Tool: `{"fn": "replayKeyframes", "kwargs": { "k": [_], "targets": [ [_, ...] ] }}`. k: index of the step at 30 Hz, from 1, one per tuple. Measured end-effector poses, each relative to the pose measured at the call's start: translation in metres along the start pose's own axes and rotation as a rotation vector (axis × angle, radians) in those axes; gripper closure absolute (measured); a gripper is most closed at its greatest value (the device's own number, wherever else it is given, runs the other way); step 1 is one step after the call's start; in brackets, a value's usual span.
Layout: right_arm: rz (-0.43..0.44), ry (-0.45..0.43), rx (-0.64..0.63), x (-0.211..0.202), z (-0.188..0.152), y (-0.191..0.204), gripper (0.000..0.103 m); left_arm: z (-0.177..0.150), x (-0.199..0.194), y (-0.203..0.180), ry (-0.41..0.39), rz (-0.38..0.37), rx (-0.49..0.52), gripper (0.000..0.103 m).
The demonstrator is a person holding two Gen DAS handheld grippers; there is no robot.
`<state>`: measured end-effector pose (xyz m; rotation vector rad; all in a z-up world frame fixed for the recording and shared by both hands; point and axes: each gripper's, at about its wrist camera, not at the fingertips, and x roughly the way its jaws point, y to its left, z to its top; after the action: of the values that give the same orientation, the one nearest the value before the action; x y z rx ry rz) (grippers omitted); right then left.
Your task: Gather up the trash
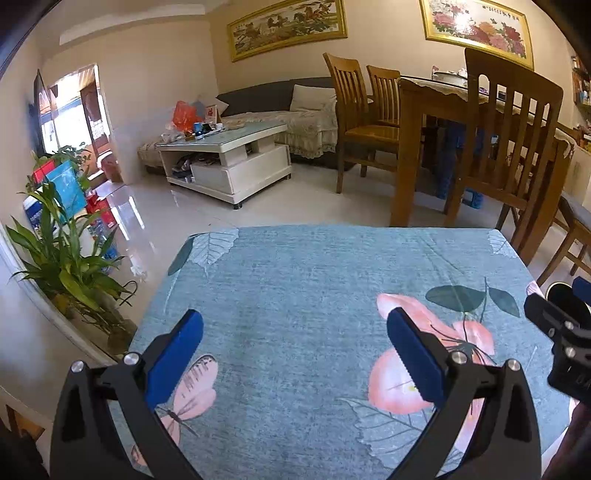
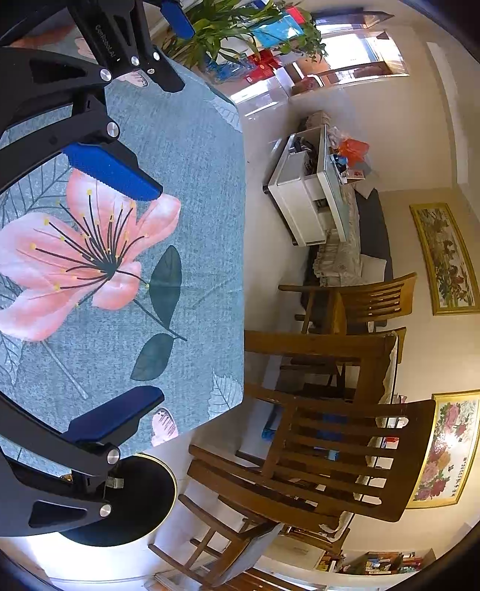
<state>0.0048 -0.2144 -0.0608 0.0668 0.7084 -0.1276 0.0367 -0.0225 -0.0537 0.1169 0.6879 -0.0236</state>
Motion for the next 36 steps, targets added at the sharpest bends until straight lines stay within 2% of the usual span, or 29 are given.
{"fn": "replayKeyframes", "kwargs": {
  "k": [2, 6, 8, 10, 12, 14, 17, 19, 28, 32, 36],
  "targets": [
    [0.007, 0.003, -0.001, -0.001, 0.001, -0.001, 0.003, 0.004, -0.004, -0.001, 0.001, 0.023, 0.002, 0.003],
    [0.034, -0.023, 0.021, -0.015, 0.010, -0.006, 0.003, 0.013, -0.012, 0.003, 0.020, -0.032, -0.028, 0.003],
    [0.038, -0.053, 0.020, -0.024, 0.014, -0.006, 0.003, 0.018, -0.021, 0.007, 0.001, -0.021, -0.054, 0.003],
    [0.042, -0.070, 0.010, -0.031, 0.019, -0.004, 0.003, 0.025, -0.031, 0.007, -0.017, 0.028, -0.055, 0.003],
    [0.116, -0.068, 0.042, -0.035, 0.025, -0.010, 0.003, 0.030, -0.038, 0.006, -0.035, 0.074, -0.043, 0.003],
    [0.146, -0.068, 0.082, -0.037, 0.028, -0.017, 0.003, 0.033, -0.047, 0.006, -0.067, 0.101, -0.043, 0.003],
    [0.077, -0.100, 0.069, -0.044, 0.029, -0.018, 0.003, 0.034, -0.057, 0.005, -0.122, 0.139, -0.051, 0.003],
    [0.033, -0.092, 0.054, -0.045, 0.027, -0.018, 0.003, 0.033, -0.057, 0.005, -0.127, 0.157, -0.051, 0.003],
    [-0.011, -0.114, 0.002, -0.044, 0.029, -0.015, 0.003, 0.032, -0.043, 0.015, -0.049, 0.139, -0.071, 0.003],
    [-0.011, -0.136, -0.031, -0.045, 0.038, -0.008, 0.003, 0.028, -0.042, 0.017, -0.045, 0.077, -0.088, 0.003],
    [-0.008, -0.153, -0.011, -0.047, 0.035, -0.008, 0.003, 0.025, -0.044, 0.014, -0.066, 0.028, -0.084, 0.003]
  ]
}}
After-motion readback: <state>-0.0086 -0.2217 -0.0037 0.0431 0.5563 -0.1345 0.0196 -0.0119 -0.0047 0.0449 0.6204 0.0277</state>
